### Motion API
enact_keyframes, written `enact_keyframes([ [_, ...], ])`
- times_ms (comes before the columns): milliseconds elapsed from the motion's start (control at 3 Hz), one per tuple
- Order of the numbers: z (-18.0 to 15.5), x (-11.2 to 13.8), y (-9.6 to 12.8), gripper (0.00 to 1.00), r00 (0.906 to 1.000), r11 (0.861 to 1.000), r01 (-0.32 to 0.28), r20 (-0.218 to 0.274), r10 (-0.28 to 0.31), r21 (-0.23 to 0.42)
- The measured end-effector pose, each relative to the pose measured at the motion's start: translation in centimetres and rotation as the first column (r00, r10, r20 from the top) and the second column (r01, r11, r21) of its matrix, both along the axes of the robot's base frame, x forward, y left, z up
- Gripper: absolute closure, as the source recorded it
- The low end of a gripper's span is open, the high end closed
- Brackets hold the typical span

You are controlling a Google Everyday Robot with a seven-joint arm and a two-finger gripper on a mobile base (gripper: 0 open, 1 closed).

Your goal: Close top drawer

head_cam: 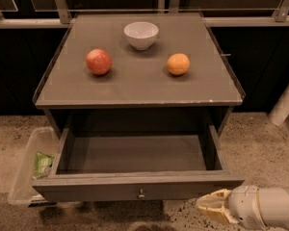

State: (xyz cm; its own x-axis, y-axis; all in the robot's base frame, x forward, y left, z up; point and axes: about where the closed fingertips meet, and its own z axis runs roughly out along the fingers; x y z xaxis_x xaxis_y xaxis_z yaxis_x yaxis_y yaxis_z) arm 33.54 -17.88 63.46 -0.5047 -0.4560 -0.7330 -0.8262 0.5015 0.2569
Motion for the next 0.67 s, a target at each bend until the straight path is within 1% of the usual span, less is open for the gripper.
enact_keyframes([
  [333,-0.3,3.5,1.2,1.0,0.9947,1.0,0.027,0.099,-0.029,0.015],
  [667,-0.4,4.7,1.8,1.0,0.9908,0.999,0.045,0.127,-0.047,0.018],
])
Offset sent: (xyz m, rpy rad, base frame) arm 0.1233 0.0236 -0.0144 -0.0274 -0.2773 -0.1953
